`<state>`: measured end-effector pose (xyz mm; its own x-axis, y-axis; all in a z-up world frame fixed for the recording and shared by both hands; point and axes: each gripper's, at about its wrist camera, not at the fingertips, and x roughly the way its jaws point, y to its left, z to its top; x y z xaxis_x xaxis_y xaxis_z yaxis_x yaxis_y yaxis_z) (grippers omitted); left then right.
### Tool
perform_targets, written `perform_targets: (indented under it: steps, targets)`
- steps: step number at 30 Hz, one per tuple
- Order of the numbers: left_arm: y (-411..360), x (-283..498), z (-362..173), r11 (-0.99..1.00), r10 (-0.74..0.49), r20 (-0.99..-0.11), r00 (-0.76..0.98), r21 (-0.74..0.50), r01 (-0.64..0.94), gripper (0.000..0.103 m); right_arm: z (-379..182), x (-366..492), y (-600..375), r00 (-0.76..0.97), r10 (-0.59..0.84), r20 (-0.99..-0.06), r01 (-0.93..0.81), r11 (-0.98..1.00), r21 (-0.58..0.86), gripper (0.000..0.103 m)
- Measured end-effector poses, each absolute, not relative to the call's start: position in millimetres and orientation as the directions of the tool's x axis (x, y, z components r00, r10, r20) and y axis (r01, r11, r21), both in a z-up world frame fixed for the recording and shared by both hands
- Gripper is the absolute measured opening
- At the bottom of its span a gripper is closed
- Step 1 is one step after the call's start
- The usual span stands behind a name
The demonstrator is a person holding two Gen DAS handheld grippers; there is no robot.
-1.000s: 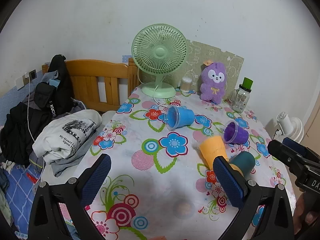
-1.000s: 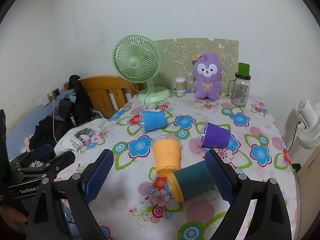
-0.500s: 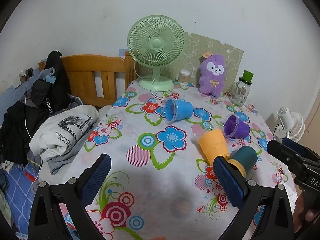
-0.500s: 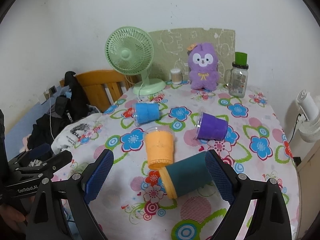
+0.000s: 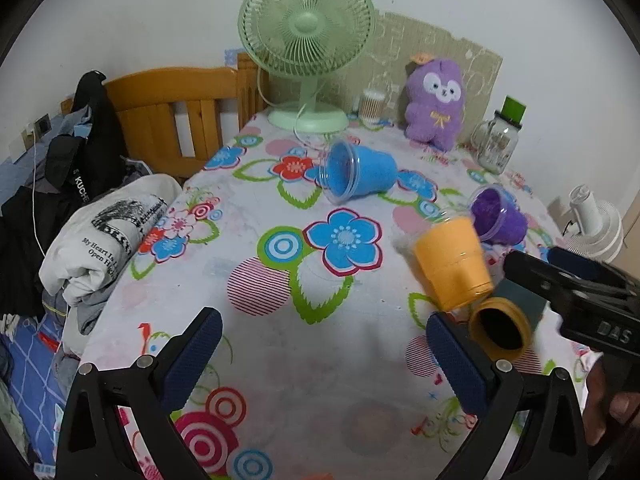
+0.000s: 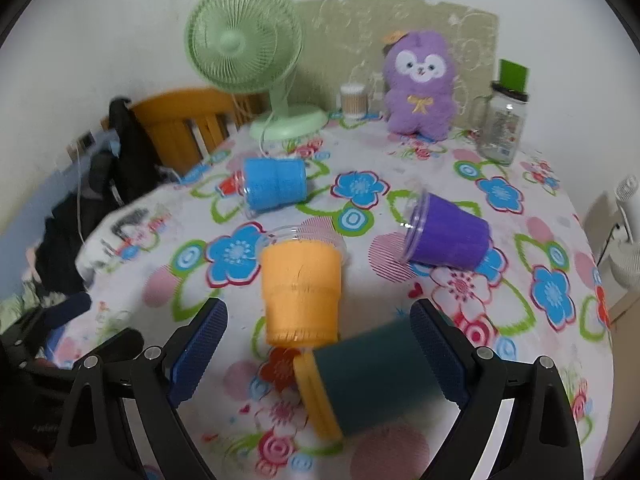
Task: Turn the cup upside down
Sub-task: 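Close the right gripper around the orange cup and lift it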
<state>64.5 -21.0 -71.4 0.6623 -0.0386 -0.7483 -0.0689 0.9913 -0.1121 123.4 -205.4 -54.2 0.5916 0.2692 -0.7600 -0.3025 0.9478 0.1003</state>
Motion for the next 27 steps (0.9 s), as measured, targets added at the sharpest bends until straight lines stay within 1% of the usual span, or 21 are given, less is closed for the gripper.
perform_targets:
  steps: [4, 11, 14, 17, 27]
  targets:
    - [-20, 77, -84, 0.992, -0.032, -0.767, 0.641, -0.105, -0.076, 0.103, -77, 148, -190, 0.538, 0.275, -0.797, -0.337, 0.937, 0.096, 0.094]
    - [-23, 95, -105, 0.993, -0.036, -0.798, 0.601, -0.098, -0.070, 0.103, -99, 167, -175, 0.492, 0.276, -0.826, -0.361, 0.928, 0.095, 0.094]
    - [-25, 96, -110, 0.993, -0.040, -0.805, 0.591, -0.097, -0.066, 0.103, -104, 172, -173, 0.475, 0.286, -0.832, -0.368, 0.924, 0.108, 0.085]
    - [-23, 96, -112, 0.993, -0.043, -0.808, 0.588, -0.102, -0.067, 0.103, -108, 175, -169, 0.449, 0.282, -0.848, -0.369, 0.923, 0.112, 0.067]
    - [-20, 77, -104, 0.991, -0.056, -0.795, 0.604, -0.117, -0.062, 0.103, -90, 153, -160, 0.457, 0.315, -0.832, -0.385, 0.913, 0.135, 0.066]
